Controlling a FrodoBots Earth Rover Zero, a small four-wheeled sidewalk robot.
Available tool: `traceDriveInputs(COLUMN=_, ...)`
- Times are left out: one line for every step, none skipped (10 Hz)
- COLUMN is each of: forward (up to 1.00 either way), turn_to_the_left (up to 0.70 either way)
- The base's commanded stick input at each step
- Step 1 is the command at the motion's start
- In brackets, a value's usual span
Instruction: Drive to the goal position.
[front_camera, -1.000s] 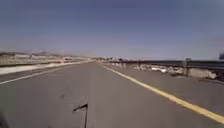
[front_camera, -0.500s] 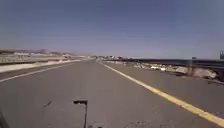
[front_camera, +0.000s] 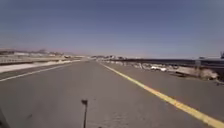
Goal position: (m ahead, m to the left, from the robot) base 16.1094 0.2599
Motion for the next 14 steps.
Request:
traceDriveInputs(forward=0.70, turn_to_the_left=0.00)
traceDriveInputs(forward=0.70, turn_to_the_left=0.00)
traceDriveInputs(forward=0.70, turn_to_the_left=0.00)
traceDriveInputs(forward=0.70, turn_to_the_left=0.00)
traceDriveInputs(forward=0.70, turn_to_the_left=0.00)
traceDriveInputs(forward=0.70, turn_to_the_left=0.00)
traceDriveInputs(forward=0.70, turn_to_the_left=0.00)
traceDriveInputs(forward=0.70, turn_to_the_left=0.00)
traceDriveInputs(forward=0.70, turn_to_the_left=0.00)
traceDriveInputs(forward=0.70, turn_to_the_left=0.00)
traceDriveInputs(forward=0.70, turn_to_the_left=0.00)
traceDriveInputs(forward=0.70, turn_to_the_left=0.00)
traceDriveInputs(forward=0.70, turn_to_the_left=0.00)
traceDriveInputs(forward=0.70, turn_to_the_left=0.00)
